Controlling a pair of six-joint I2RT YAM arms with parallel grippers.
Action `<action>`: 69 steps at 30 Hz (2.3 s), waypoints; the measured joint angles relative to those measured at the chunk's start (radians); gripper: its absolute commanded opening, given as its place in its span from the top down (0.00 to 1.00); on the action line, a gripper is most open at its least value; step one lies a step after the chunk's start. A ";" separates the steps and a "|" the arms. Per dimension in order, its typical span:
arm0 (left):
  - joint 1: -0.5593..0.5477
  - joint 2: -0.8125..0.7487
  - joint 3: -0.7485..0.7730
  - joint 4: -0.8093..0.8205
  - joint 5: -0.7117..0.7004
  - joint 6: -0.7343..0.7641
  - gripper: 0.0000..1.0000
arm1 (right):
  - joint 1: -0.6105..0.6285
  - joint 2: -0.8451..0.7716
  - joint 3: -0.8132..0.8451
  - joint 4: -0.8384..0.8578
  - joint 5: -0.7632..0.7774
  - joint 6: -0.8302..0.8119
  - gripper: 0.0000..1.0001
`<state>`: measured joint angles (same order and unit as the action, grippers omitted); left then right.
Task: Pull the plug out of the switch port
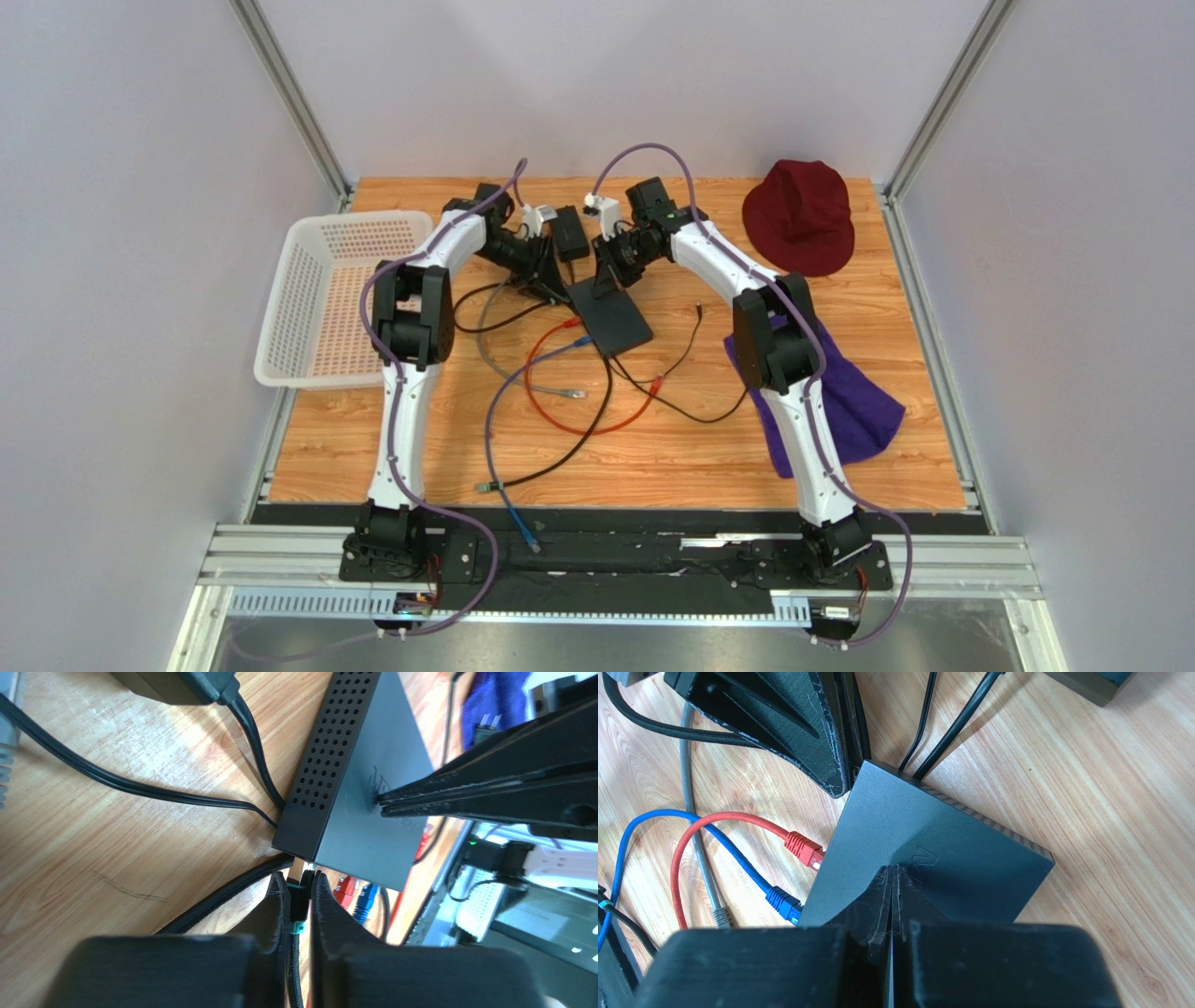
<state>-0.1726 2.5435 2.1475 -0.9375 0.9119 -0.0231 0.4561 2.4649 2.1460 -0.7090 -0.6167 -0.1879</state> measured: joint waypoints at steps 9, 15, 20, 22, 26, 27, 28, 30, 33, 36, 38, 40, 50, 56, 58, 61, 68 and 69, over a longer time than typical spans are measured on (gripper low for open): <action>-0.042 -0.042 0.039 -0.038 -0.214 -0.085 0.39 | 0.000 0.000 0.000 0.001 0.003 0.000 1.00; -0.029 -0.042 0.029 -0.031 -0.226 -0.102 0.50 | 0.002 -0.002 -0.005 0.004 0.007 -0.001 1.00; -0.010 -0.047 0.003 -0.010 -0.196 -0.112 0.50 | 0.005 -0.005 -0.006 0.004 0.016 -0.005 1.00; 0.007 -0.047 -0.009 -0.003 -0.175 -0.124 0.53 | 0.006 -0.006 -0.008 0.004 0.020 -0.008 1.00; 0.025 -0.047 -0.019 0.014 -0.135 -0.140 0.54 | 0.009 -0.011 -0.015 0.008 0.027 -0.013 1.00; 0.029 -0.047 -0.021 0.018 -0.129 -0.143 0.54 | 0.010 -0.013 -0.018 0.010 0.030 -0.016 1.00; 0.032 -0.047 -0.024 0.021 -0.123 -0.146 0.54 | 0.011 -0.015 -0.019 0.011 0.033 -0.019 1.00; 0.033 -0.047 -0.026 0.024 -0.110 -0.150 0.54 | 0.012 -0.015 -0.020 0.011 0.037 -0.021 1.00; 0.027 -0.047 -0.026 0.030 -0.088 -0.153 0.54 | 0.013 -0.017 -0.023 0.012 0.040 -0.024 1.00; 0.020 -0.047 -0.026 0.037 -0.067 -0.153 0.56 | 0.014 -0.019 -0.026 0.014 0.043 -0.028 1.00; 0.016 -0.047 -0.026 0.041 -0.054 -0.154 0.57 | 0.014 -0.019 -0.026 0.014 0.043 -0.030 1.00; 0.010 -0.047 -0.026 0.042 -0.047 -0.154 0.60 | 0.015 -0.019 -0.026 0.014 0.044 -0.030 1.00; 0.009 -0.039 -0.026 0.054 -0.040 -0.153 0.63 | 0.020 -0.026 -0.034 0.017 0.060 -0.040 1.00; 0.010 -0.032 -0.026 0.060 -0.019 -0.153 0.64 | 0.024 -0.031 -0.039 0.019 0.073 -0.049 1.00; 0.010 -0.032 -0.026 0.060 -0.019 -0.150 0.64 | 0.026 -0.032 -0.039 0.018 0.078 -0.053 1.00; 0.010 -0.031 -0.026 0.058 -0.026 -0.143 0.64 | 0.027 -0.032 -0.039 0.018 0.082 -0.053 1.00; 0.007 -0.016 -0.026 0.049 -0.028 -0.132 0.64 | 0.028 -0.033 -0.039 0.018 0.085 -0.053 1.00; 0.006 -0.014 -0.024 0.045 -0.027 -0.131 0.65 | 0.028 -0.033 -0.039 0.018 0.085 -0.054 1.00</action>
<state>-0.1669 2.5290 2.1235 -0.8925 0.8845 -0.1539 0.4839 2.4317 2.1067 -0.6914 -0.5312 -0.2417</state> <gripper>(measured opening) 0.360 0.005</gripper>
